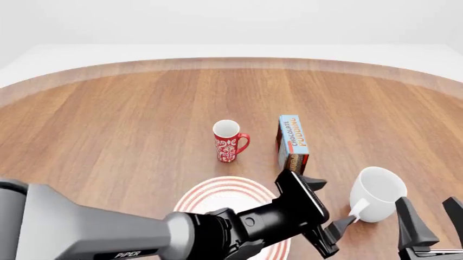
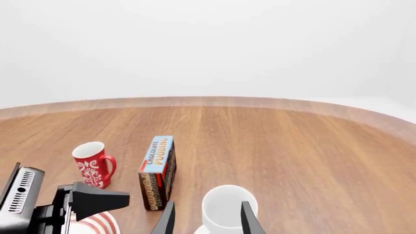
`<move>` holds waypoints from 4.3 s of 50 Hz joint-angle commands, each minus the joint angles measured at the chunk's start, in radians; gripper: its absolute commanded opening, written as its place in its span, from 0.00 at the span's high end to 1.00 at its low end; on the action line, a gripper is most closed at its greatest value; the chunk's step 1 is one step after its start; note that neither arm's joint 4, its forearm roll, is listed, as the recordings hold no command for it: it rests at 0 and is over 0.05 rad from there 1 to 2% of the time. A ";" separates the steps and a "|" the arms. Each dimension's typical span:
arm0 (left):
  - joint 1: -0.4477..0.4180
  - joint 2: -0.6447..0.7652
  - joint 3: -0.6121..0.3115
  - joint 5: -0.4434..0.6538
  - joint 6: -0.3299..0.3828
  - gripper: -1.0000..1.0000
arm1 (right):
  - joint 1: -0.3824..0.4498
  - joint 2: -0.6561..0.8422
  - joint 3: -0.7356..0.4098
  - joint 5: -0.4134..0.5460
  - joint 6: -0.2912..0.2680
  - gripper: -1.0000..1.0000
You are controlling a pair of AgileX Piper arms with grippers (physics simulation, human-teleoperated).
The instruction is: Pick up the white mug and put it on the plate, and put the chocolate pudding to the right of the plate.
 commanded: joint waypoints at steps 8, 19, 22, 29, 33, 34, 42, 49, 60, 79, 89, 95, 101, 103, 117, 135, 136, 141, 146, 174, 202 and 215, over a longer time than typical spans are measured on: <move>0.002 0.039 -0.062 0.026 0.001 0.00 | 0.001 0.004 0.001 -0.004 0.003 0.00; 0.011 0.060 -0.094 0.032 -0.002 0.00 | 0.001 0.010 0.001 -0.009 0.007 0.00; 0.011 0.064 -0.101 0.033 -0.003 0.00 | 0.001 0.010 0.001 -0.010 0.007 0.00; 0.011 0.071 -0.118 0.039 -0.002 0.00 | 0.001 0.013 0.001 -0.013 0.009 0.00; 0.012 0.076 -0.126 0.039 -0.003 0.00 | 0.001 0.012 0.001 -0.011 0.009 0.00; 0.012 0.078 -0.128 0.039 -0.004 0.00 | 0.001 0.011 0.001 -0.010 0.009 0.00; 0.013 0.095 -0.146 0.040 -0.008 0.00 | 0.001 0.011 0.001 -0.010 0.011 0.00; 0.016 0.109 -0.166 0.046 -0.011 0.00 | 0.001 0.012 0.001 -0.011 0.012 0.00; 0.017 0.140 -0.200 0.056 -0.017 0.00 | 0.001 0.032 0.002 -0.032 0.014 0.00; 0.016 0.205 -0.267 0.081 -0.024 0.00 | -0.001 0.029 0.003 -0.026 0.019 0.00; 0.006 0.231 -0.297 0.100 -0.021 0.00 | 0.001 0.014 0.001 -0.011 0.020 0.00; 0.000 0.242 -0.304 0.100 -0.024 0.00 | 0.001 0.009 0.000 -0.005 0.021 0.00; 0.000 0.263 -0.319 0.103 -0.024 0.00 | 0.001 0.054 0.002 -0.052 0.022 0.00; -0.002 0.265 -0.321 0.104 -0.024 0.00 | 0.001 0.051 0.002 -0.050 0.022 0.00; -0.004 0.300 -0.348 0.113 -0.027 0.00 | 0.000 0.023 0.002 -0.021 0.024 0.00; -0.003 0.355 -0.394 0.126 -0.033 0.00 | -0.001 0.010 0.001 -0.008 0.027 0.00; -0.003 0.357 -0.396 0.126 -0.034 0.00 | -0.001 0.006 0.001 -0.004 0.027 0.00; -0.007 0.371 -0.405 0.128 -0.036 0.00 | 0.000 -0.001 0.001 0.003 0.028 0.00; -0.010 0.376 -0.409 0.129 -0.038 0.00 | 0.000 -0.003 0.001 0.005 0.029 0.00; -0.001 0.431 -0.462 0.154 -0.044 0.00 | -0.002 -0.009 -0.004 0.016 0.033 0.00; 0.005 0.472 -0.507 0.179 -0.060 0.00 | -0.001 0.006 0.002 -0.004 0.035 0.00; 0.010 0.471 -0.511 0.183 -0.064 1.00 | -0.003 0.022 0.001 -0.018 0.036 0.00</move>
